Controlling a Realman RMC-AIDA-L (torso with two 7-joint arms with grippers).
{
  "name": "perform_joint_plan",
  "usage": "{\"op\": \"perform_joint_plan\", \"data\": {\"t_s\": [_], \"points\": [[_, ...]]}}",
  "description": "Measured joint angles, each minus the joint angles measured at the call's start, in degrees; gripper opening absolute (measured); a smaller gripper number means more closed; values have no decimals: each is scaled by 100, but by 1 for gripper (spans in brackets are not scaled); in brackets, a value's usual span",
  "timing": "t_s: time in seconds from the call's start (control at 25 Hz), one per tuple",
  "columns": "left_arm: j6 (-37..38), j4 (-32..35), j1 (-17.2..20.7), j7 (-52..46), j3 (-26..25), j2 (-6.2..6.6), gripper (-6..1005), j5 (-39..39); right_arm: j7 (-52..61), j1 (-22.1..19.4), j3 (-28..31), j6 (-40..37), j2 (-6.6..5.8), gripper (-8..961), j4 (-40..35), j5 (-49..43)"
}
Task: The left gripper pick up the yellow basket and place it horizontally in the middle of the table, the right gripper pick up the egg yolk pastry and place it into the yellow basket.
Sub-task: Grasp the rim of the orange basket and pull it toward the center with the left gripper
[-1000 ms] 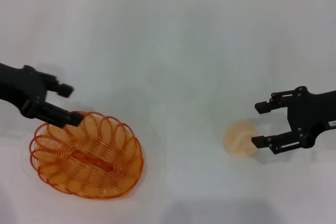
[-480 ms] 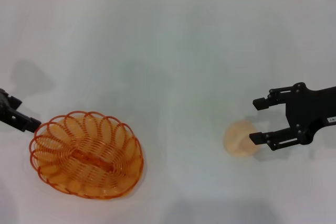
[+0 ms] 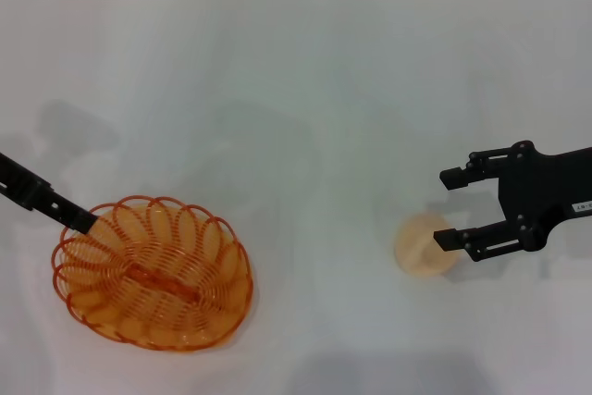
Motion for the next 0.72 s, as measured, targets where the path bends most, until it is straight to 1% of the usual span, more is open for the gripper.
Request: {"op": "perform_joint_plan", "data": {"t_s": [0.2, 0.44, 0.72], "points": [[-69, -179, -39, -330, 339, -21, 855, 121, 0, 0, -14, 8, 1, 771, -4, 0], [-374, -555, -111, -420, 371, -35, 841, 307, 0, 0, -13, 16, 1, 771, 36, 0], [-531, -799, -160, -374, 390, -117, 824, 311, 0, -14, -10, 22, 1, 770, 44, 0]]}}
